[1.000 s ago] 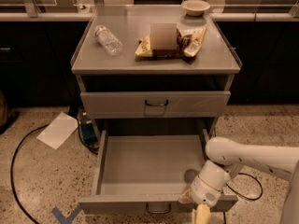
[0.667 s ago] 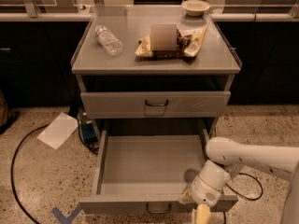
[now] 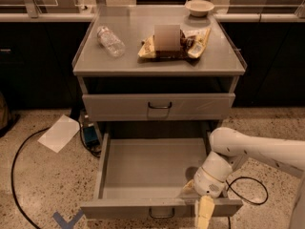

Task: Open middle drawer

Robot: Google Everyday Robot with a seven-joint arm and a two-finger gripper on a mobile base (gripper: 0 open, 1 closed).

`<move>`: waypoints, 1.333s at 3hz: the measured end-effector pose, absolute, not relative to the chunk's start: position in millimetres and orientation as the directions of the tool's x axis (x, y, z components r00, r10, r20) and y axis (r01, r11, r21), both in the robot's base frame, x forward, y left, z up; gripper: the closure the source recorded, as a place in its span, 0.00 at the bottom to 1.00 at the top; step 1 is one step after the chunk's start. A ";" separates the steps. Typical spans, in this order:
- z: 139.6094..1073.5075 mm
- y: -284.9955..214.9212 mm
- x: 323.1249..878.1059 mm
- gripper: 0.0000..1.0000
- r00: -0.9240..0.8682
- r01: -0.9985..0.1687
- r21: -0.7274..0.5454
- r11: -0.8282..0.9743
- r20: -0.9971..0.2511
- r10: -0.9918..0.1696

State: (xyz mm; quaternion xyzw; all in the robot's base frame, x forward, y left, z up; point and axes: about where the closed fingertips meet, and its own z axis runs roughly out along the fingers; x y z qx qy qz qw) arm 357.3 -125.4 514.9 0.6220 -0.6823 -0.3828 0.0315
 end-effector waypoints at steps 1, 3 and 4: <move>459.8 -117.7 349.3 0.00 -0.175 -0.825 0.558 -0.084 -0.394 -0.902; 463.8 -113.7 330.7 0.00 -0.148 -0.817 0.564 -0.122 -0.409 -0.901; 463.8 -113.7 330.7 0.00 -0.148 -0.817 0.564 -0.122 -0.409 -0.901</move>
Offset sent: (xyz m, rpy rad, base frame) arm -0.0139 0.0111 -0.0923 -0.0650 0.0079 0.0693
